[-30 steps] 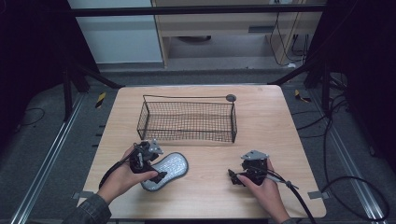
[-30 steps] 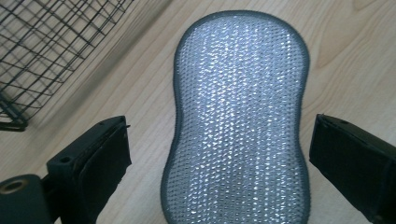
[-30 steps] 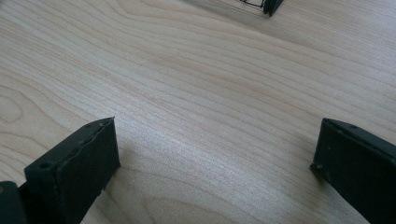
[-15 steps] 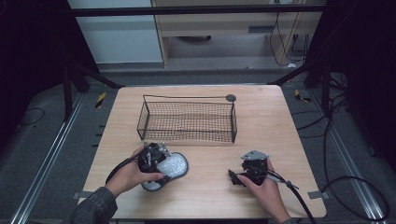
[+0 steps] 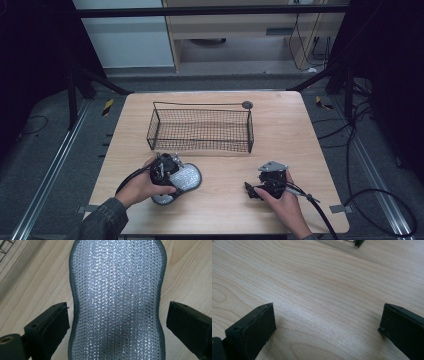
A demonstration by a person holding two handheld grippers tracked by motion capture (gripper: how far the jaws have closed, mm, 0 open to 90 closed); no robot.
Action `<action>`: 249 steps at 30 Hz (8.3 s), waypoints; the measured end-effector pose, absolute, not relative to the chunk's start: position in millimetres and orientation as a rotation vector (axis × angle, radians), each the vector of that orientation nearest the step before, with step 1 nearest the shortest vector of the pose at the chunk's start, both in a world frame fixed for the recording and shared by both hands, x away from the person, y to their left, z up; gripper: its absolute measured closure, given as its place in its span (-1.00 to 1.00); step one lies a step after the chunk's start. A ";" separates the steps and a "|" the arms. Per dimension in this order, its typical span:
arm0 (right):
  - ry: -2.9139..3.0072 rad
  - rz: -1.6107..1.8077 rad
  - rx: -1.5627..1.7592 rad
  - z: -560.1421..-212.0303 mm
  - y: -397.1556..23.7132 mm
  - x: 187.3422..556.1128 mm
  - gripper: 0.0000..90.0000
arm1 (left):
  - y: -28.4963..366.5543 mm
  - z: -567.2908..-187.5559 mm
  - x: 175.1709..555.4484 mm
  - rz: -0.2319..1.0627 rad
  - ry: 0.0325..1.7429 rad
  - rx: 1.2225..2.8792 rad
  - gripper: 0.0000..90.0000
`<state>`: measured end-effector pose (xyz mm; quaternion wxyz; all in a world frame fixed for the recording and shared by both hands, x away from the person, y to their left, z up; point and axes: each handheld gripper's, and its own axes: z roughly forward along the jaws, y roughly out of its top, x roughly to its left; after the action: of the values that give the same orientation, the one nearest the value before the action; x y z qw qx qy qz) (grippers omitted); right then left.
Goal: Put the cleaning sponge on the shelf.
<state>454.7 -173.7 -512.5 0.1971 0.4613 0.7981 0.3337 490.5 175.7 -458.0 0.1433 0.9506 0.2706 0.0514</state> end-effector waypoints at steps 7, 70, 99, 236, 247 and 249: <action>2.236 0.935 1.290 -512.5 -173.9 454.7 -0.99 | 172.7 -462.5 492.6 0.136 0.778 2.757 -0.91; 2.250 0.938 1.285 -512.1 -174.0 453.8 -0.99 | 173.2 -455.9 495.5 0.210 0.723 2.749 -0.84; 2.248 0.939 1.282 -512.3 -174.3 453.5 -0.99 | 184.5 -384.2 506.2 0.553 0.600 2.710 -0.82; 2.232 0.950 1.284 -513.3 -173.6 453.2 -0.99 | 174.2 -348.6 634.4 0.762 0.320 2.814 -0.81; 2.231 0.948 1.283 -513.3 -173.6 453.1 -0.99 | 166.7 -364.9 638.5 0.729 0.297 2.834 -0.80; 2.231 0.948 1.283 -513.3 -173.6 453.1 -0.99 | 166.6 -367.2 639.2 0.724 0.300 2.835 -0.81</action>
<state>453.1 -173.6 -513.3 0.1978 0.4586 0.7973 0.3389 639.2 166.6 -367.2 0.0999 0.9591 0.1013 0.2448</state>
